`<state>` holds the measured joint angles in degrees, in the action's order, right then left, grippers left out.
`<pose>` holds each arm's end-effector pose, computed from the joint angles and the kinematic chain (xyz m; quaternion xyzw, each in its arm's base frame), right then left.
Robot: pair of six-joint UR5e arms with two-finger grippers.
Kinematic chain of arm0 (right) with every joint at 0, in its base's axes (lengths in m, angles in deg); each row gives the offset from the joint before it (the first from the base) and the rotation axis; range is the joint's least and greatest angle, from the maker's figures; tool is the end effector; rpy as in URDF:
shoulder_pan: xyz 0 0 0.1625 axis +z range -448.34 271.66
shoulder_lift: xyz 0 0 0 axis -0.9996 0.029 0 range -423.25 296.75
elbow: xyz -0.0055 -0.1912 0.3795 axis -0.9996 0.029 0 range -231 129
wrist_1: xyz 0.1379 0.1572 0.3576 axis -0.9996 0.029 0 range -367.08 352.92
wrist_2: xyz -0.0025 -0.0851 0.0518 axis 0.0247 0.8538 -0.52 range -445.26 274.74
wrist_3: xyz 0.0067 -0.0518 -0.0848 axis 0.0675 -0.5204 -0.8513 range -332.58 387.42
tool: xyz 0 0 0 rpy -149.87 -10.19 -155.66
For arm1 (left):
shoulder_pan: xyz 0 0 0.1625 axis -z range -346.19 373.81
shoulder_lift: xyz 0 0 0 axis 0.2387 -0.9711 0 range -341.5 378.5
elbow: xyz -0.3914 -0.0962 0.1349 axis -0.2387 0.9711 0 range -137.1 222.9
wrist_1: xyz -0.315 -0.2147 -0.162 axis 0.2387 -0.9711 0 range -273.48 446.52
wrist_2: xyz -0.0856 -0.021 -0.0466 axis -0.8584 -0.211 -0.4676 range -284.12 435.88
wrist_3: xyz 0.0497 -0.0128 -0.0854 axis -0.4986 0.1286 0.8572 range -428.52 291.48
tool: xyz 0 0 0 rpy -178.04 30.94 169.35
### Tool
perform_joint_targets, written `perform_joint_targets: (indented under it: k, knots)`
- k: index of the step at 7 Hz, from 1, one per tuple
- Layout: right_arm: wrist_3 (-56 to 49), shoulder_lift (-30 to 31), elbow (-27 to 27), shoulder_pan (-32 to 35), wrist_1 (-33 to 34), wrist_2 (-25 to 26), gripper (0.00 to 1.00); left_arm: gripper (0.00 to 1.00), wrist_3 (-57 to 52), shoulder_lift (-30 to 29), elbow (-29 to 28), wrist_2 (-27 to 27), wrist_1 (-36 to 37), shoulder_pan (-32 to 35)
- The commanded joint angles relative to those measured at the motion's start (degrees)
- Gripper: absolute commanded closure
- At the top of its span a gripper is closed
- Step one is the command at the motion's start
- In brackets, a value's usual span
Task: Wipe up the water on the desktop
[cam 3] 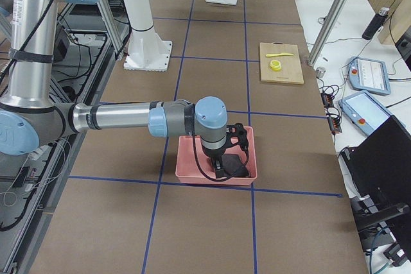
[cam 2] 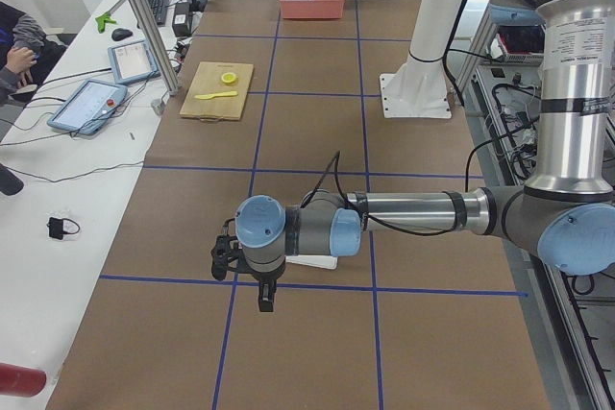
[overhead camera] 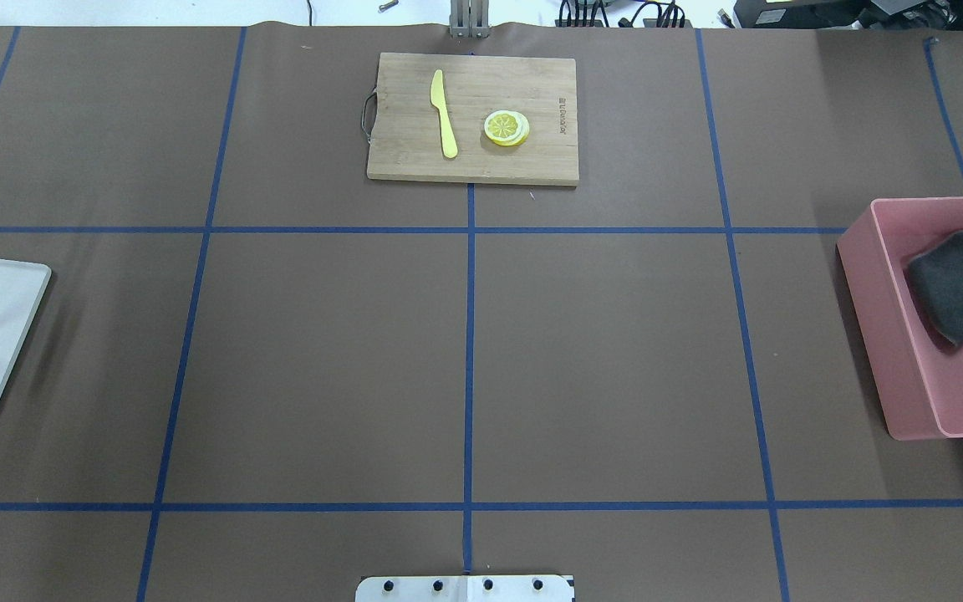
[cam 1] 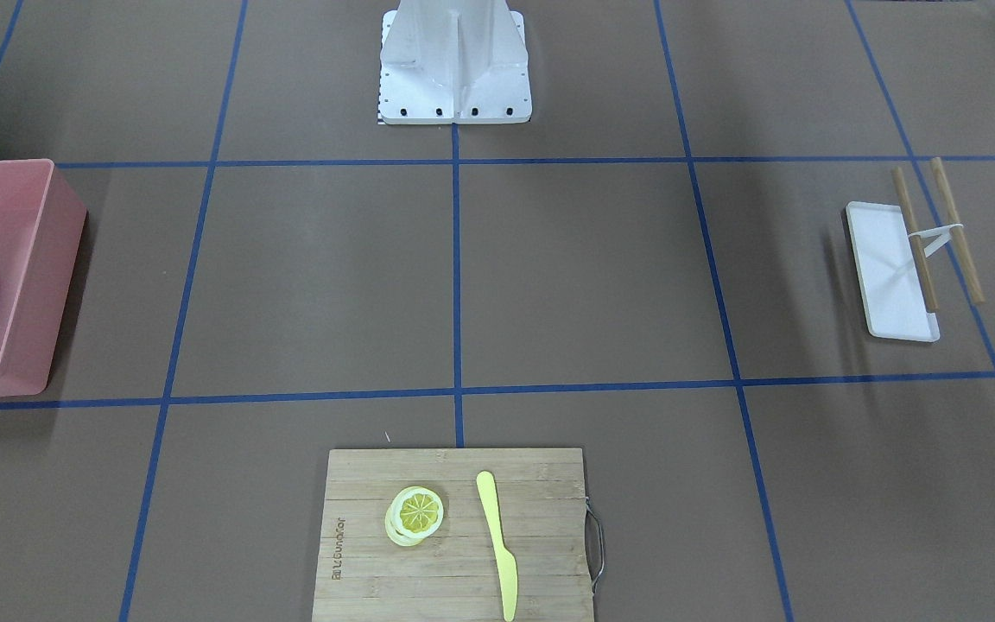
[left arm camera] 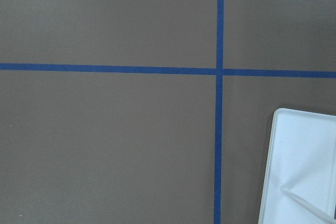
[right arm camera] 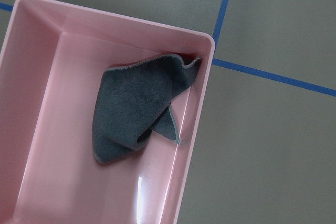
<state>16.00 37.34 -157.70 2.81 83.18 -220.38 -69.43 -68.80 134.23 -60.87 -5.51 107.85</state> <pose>0.0711 -0.4168 0.5983 0.0888 -0.3756 -0.1020 0.9168 -0.0938 -0.4671 0.6635 0.0224 0.3961 -0.0227 0.9176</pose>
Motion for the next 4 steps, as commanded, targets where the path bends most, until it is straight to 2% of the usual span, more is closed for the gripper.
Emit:
perform_joint_targets:
  k: [1, 4]
  knots:
    - [0.00, 0.04, -0.61, -0.01, 0.00, -0.06, 0.00, 0.02, -0.05, 0.02, -0.10, -0.09, -0.08, 0.00]
    - [0.00, 0.04, -0.79, -0.01, 0.00, -0.15, 0.00, 0.02, -0.14, 0.02, -0.45, -0.09, -0.08, 0.00]
